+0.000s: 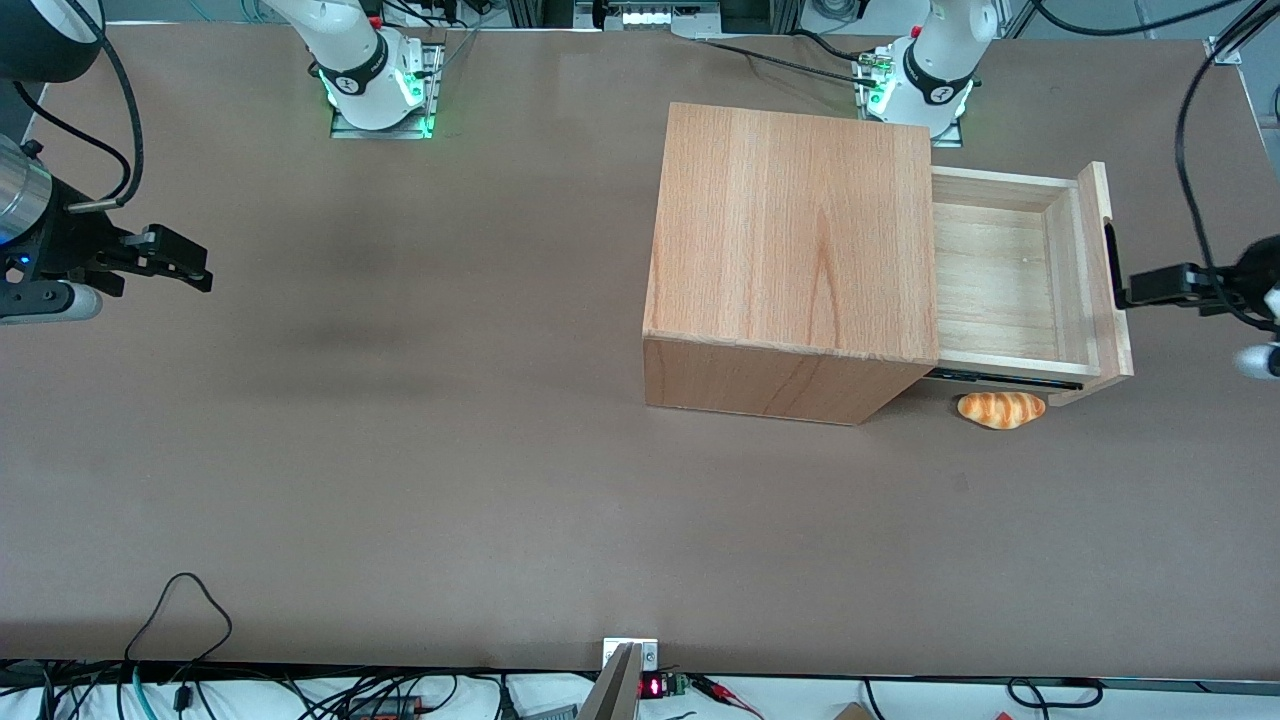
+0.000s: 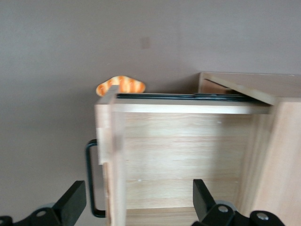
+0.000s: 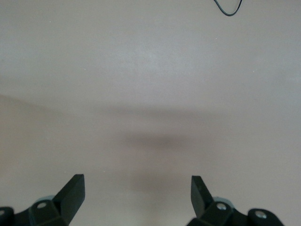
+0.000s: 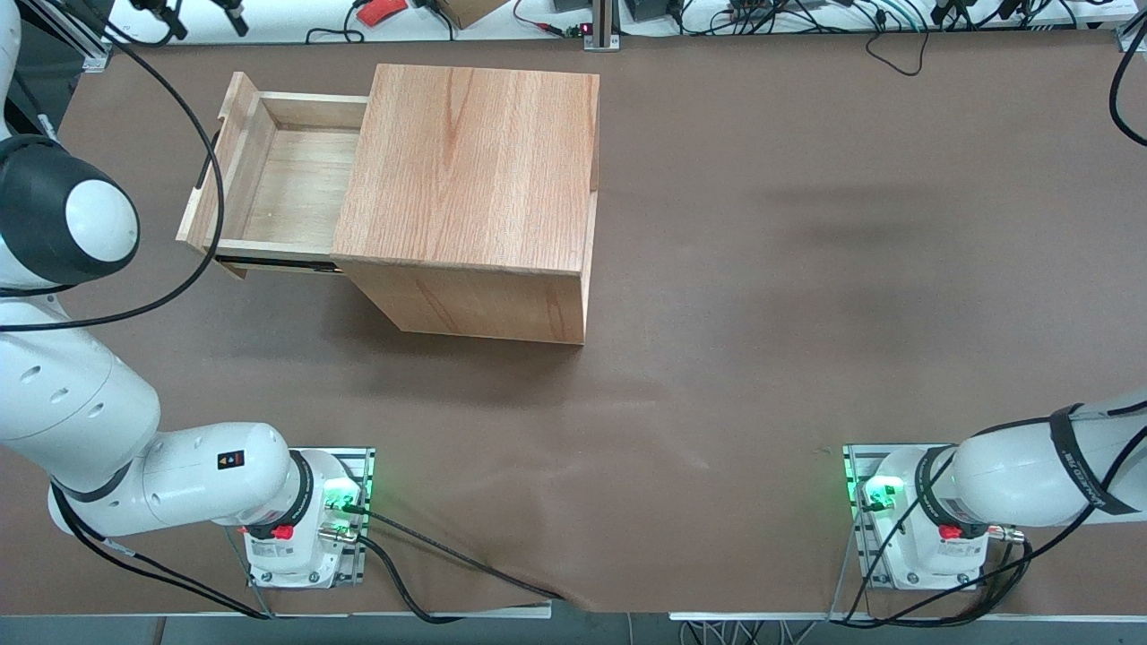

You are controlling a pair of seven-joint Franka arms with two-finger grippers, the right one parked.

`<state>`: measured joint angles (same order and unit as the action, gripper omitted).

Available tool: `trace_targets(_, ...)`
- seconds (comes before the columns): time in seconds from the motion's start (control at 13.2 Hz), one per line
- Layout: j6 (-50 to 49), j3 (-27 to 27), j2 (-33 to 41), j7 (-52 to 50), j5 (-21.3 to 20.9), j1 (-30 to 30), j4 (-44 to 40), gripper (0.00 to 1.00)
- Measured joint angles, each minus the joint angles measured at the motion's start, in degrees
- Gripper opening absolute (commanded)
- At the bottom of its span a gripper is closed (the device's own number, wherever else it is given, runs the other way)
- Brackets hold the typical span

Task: Open top drawer with left arm

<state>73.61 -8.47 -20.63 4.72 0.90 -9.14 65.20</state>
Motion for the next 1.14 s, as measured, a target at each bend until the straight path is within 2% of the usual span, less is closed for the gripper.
trace_targets(0.15, -0.10, 0.00, 1.42, -0.44, 0.00, 1.91, -0.05, 1.00)
trace_targets(0.68, 1.32, 1.04, 2.94, -4.65, 0.08, 2.28, 0.61, 1.00)
trace_targets(1.14, 9.63, 3.57, 11.30, -4.96, -0.91, 5.17, 11.35, 1.00)
